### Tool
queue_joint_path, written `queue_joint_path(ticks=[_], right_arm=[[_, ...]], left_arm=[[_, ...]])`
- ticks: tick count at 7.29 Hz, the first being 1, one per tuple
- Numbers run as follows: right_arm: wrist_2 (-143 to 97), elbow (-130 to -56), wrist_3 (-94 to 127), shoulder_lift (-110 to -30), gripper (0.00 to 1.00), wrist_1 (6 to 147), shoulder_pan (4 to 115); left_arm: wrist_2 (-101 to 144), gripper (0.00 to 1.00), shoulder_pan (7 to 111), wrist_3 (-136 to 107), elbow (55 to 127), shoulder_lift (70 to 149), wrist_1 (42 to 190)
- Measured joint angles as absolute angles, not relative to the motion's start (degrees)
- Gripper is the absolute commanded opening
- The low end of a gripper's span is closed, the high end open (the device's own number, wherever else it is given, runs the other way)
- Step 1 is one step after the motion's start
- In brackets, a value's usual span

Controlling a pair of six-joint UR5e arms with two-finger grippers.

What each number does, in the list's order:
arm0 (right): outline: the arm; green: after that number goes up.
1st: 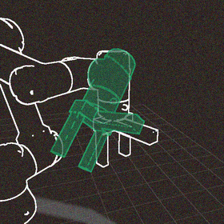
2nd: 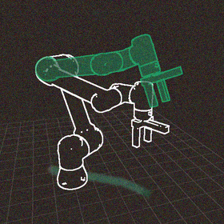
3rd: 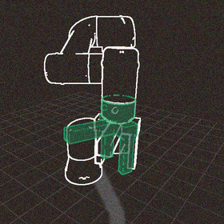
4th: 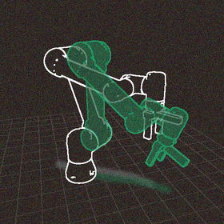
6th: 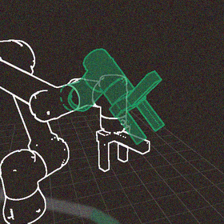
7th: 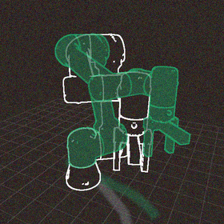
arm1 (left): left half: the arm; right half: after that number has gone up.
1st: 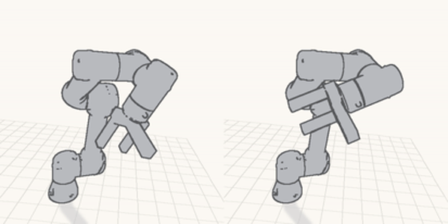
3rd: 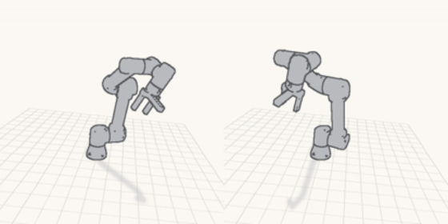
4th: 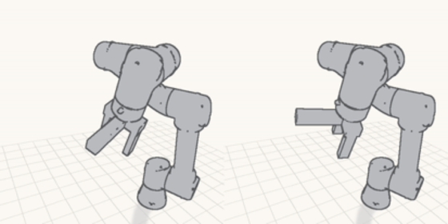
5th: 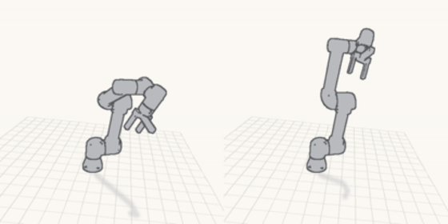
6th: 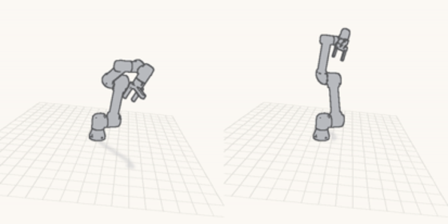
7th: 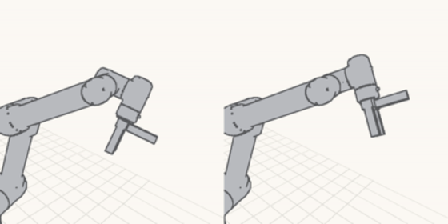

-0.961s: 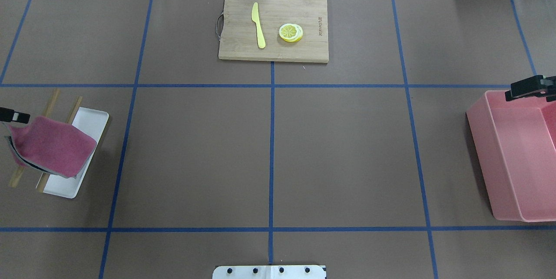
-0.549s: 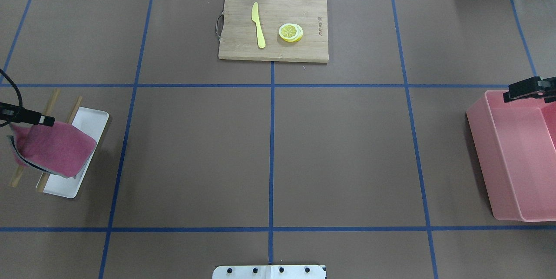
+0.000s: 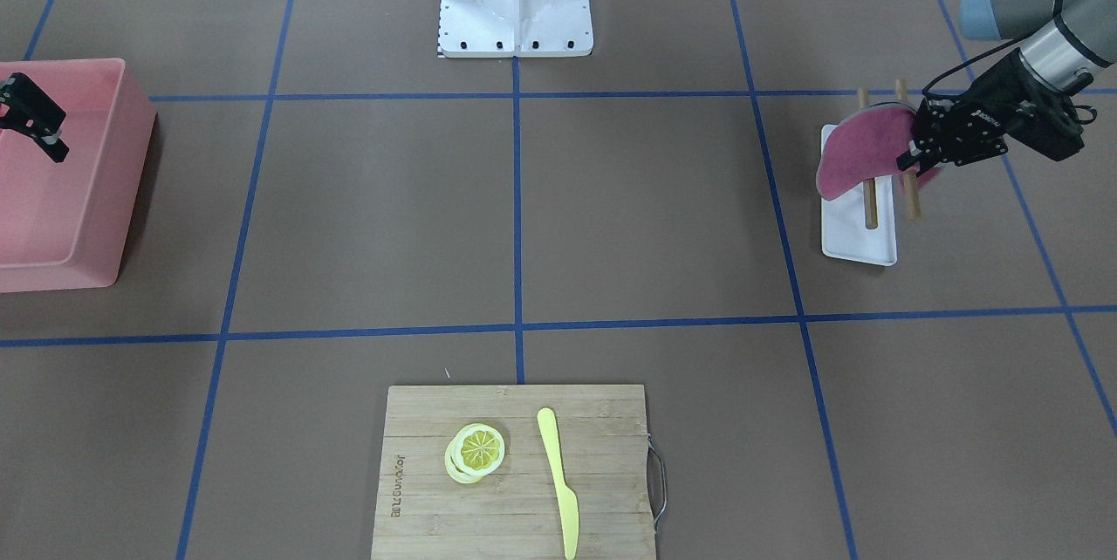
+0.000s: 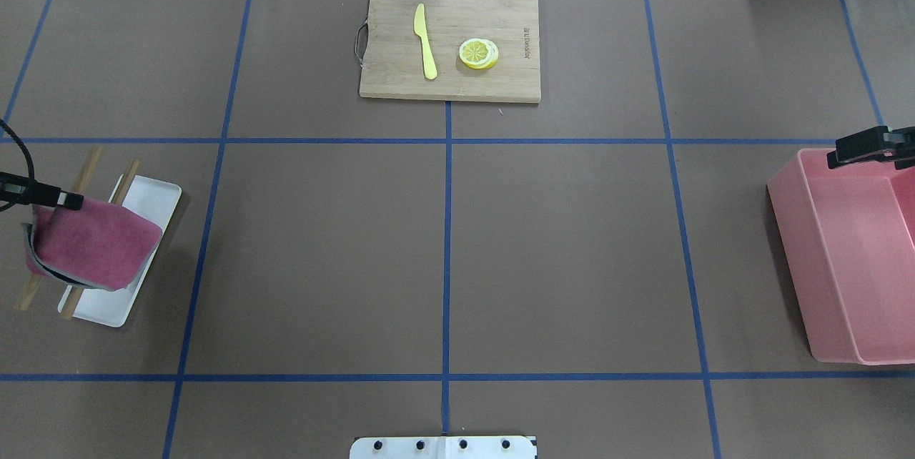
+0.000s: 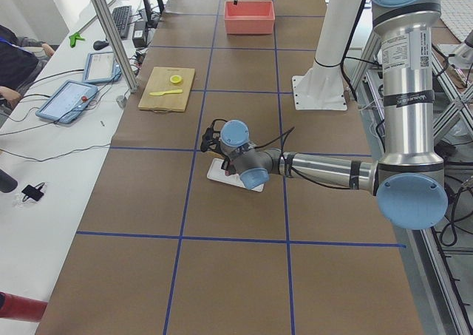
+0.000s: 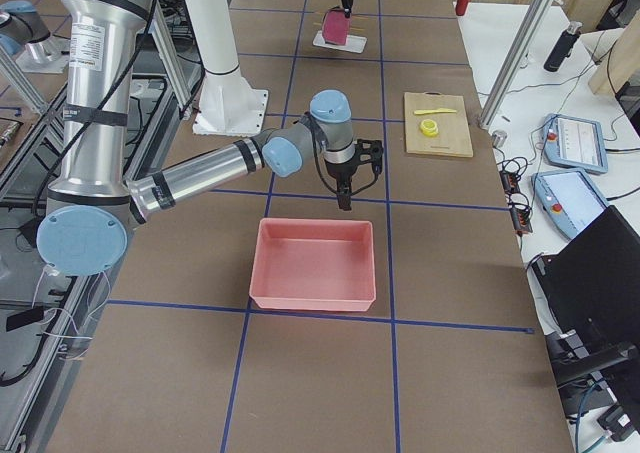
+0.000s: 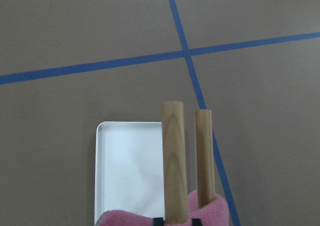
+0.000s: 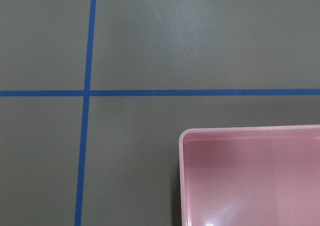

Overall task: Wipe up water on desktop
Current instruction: 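Lower the left gripper onto the pink cloth on the white tray and grasp it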

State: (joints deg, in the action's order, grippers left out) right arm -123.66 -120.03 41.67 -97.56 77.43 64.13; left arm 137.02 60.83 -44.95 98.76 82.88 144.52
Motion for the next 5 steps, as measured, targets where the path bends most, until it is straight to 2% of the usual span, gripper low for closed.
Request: queue_joint_path(ticks=[2, 5], right_arm=[[-123.66, -119.99, 41.66, -97.49, 1.00, 77.49, 64.09], [-123.64, -119.91, 41.66, -97.34, 1.00, 77.58, 64.04]], left_arm=[[137.02, 0.25, 61.27, -44.92, 98.77, 82.76, 144.60], [137.00, 0.55, 61.95, -44.89, 98.65, 82.79, 144.50]])
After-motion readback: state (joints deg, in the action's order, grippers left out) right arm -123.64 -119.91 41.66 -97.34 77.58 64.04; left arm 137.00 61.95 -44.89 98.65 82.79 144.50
